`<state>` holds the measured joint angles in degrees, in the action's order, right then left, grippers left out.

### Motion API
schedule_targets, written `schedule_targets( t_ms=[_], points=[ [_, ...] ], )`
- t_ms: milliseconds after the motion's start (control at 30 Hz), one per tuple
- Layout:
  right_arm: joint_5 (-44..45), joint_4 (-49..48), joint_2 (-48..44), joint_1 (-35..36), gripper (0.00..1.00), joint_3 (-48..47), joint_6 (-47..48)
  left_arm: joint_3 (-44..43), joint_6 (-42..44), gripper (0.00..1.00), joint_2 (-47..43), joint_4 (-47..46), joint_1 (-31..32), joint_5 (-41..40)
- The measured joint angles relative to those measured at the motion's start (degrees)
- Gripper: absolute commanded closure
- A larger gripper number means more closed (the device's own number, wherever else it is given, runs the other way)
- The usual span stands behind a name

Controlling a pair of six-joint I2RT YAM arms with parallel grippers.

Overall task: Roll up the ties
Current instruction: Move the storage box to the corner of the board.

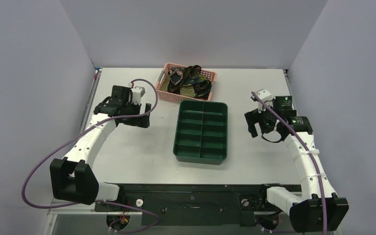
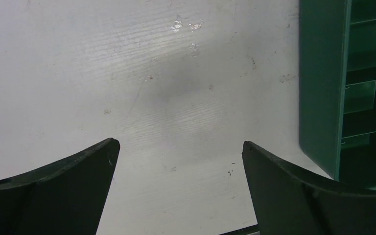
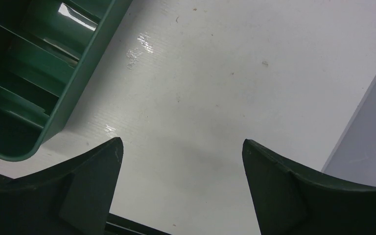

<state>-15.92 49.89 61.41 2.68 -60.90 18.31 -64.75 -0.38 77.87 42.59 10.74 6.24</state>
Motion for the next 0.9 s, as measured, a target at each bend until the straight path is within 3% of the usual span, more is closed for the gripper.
schedule_targets(
  t_ms=[233, 433, 700, 900],
  points=[
    [0.1, 2.1, 0.9, 0.0, 0.13, -0.8, 0.9, -0.2, 7.8, 0.03, 0.6, 0.4, 0.4, 3.7],
    [-0.5, 5.3, 5.2, -0.8, 0.12, -4.6, 0.8, -0.5, 25.3, 0.03, 3.8, 3.9, 1.4, 12.2],
    [-6.8, 15.8, 11.7, -11.4, 0.13, -12.3, 6.0, -2.2, 45.1, 0.03, 11.9, 5.3, 10.2, 17.6],
    [-3.1, 22.8, 11.0, -15.5, 0.13, -13.6, 15.0, -11.2, 50.0, 0.03, 25.1, 5.7, 16.0, 19.5]
  ],
)
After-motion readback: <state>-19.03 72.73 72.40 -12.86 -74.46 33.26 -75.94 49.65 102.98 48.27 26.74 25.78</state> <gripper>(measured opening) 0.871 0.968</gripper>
